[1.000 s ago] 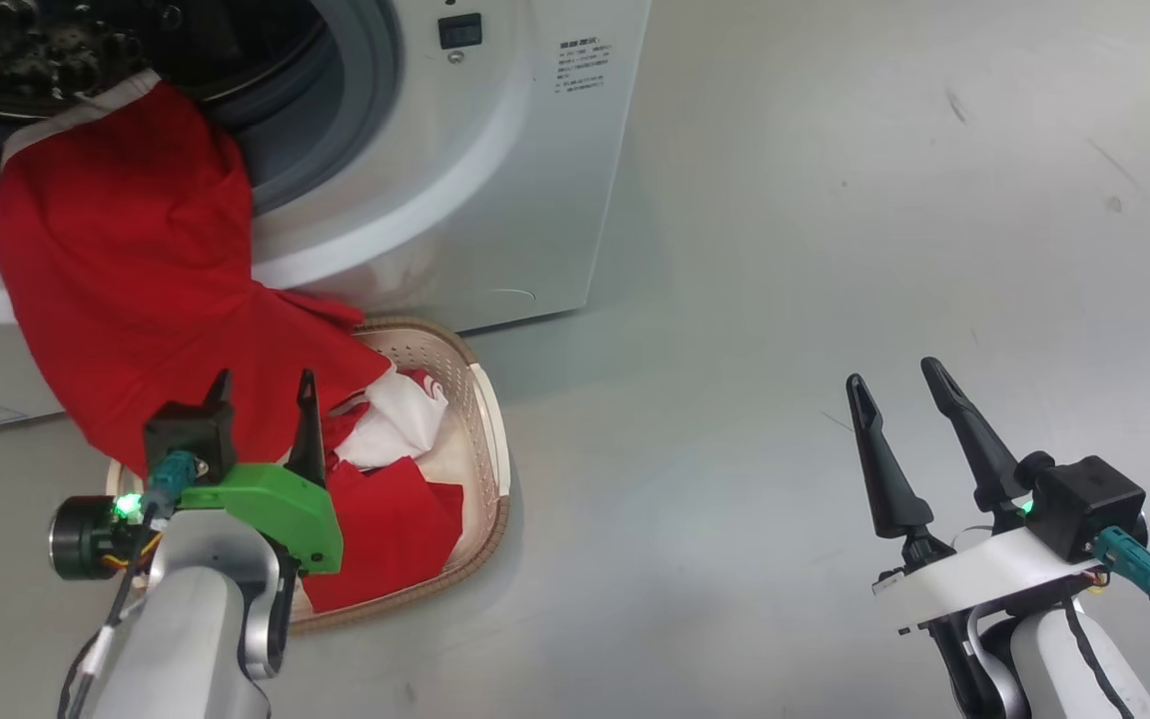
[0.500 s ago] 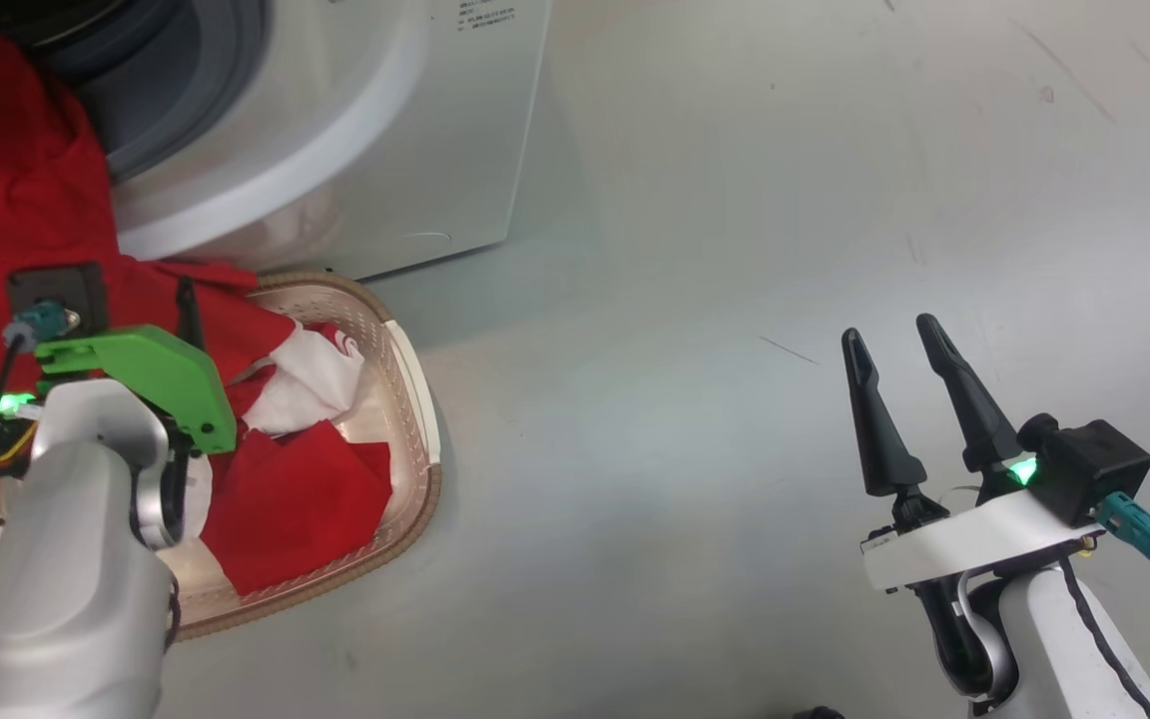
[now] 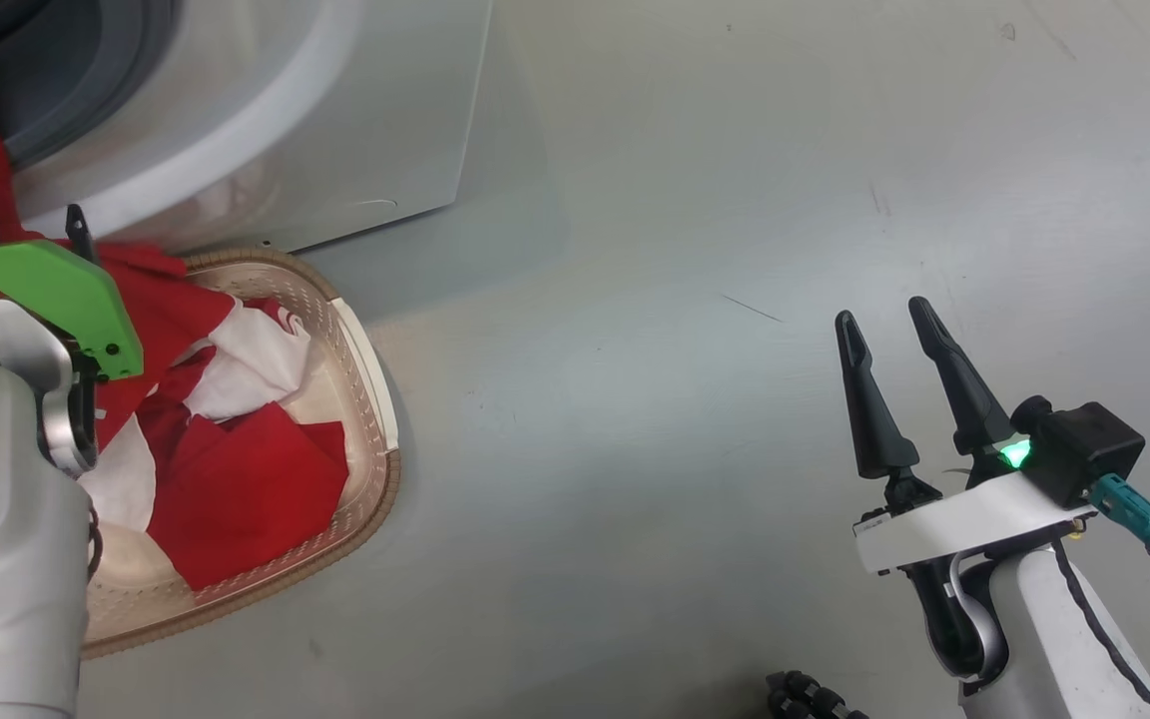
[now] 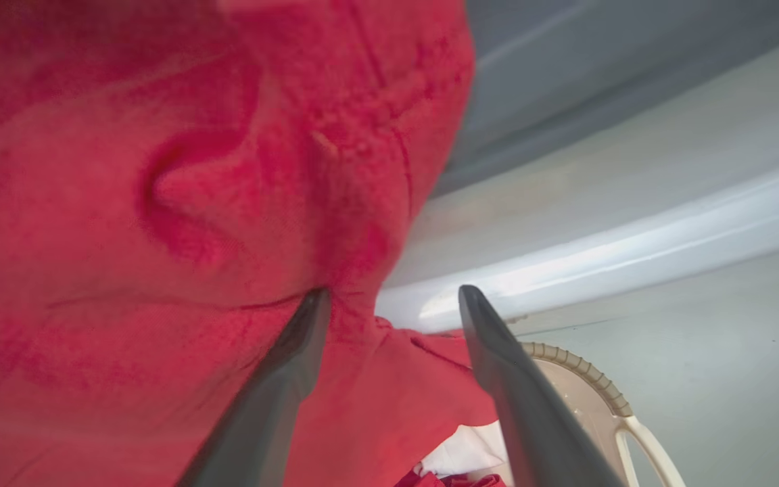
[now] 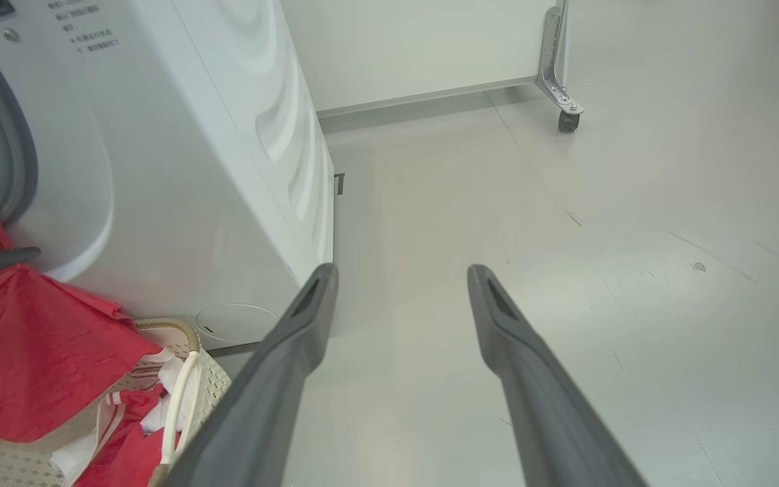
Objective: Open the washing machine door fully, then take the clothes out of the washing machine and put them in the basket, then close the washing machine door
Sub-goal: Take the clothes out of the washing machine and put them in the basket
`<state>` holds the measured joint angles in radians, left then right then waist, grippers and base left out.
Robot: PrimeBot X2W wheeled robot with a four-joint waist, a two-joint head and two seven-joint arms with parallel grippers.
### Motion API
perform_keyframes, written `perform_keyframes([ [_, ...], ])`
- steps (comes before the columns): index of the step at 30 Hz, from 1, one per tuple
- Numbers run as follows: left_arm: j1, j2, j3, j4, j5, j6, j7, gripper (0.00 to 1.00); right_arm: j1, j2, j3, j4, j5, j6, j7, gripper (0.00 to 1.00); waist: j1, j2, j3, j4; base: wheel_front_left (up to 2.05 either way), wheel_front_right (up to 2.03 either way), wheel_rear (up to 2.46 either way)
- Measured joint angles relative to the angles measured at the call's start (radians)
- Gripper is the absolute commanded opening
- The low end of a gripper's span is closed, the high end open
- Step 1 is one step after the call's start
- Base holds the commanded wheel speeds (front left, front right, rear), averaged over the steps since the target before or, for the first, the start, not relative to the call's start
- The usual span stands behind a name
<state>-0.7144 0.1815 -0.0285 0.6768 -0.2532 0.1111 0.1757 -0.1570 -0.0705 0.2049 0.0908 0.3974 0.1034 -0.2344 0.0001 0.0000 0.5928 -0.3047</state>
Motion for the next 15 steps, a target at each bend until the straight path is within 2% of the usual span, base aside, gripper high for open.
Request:
perform_keyframes([
  [11, -0.050, -0.001, 0.118, 0.080, 0.005, 0.007, -0.042, 1.00, -0.022, 0.005, 0.000, 0.021, 0.007, 0.001, -0.009, 1.00, 0.0000, 0.0000, 0.009, 0.000, 0.00, 0.00, 0.00],
  [12, -0.052, -0.001, 0.126, 0.087, 0.008, 0.007, -0.046, 0.79, -0.023, 0.005, 0.000, 0.023, 0.007, 0.001, -0.009, 1.00, 0.0000, 0.0000, 0.009, 0.001, 0.00, 0.00, 0.00],
  [13, -0.055, -0.002, 0.131, 0.094, 0.012, 0.007, -0.047, 0.37, -0.024, 0.006, 0.000, 0.025, 0.007, 0.001, -0.009, 1.00, 0.0000, 0.0000, 0.009, 0.001, 0.00, 0.00, 0.00],
  [14, -0.057, -0.004, 0.136, 0.100, 0.018, 0.007, -0.052, 0.03, -0.024, 0.006, 0.000, 0.027, 0.007, 0.001, -0.009, 1.00, 0.0000, 0.0000, 0.009, 0.001, 0.00, 0.00, 0.00],
  [15, -0.060, -0.006, 0.139, 0.106, 0.026, 0.007, -0.057, 0.00, -0.025, 0.006, 0.000, 0.030, 0.007, 0.002, -0.009, 1.00, 0.0000, 0.0000, 0.009, 0.002, 0.00, 0.00, 0.00],
])
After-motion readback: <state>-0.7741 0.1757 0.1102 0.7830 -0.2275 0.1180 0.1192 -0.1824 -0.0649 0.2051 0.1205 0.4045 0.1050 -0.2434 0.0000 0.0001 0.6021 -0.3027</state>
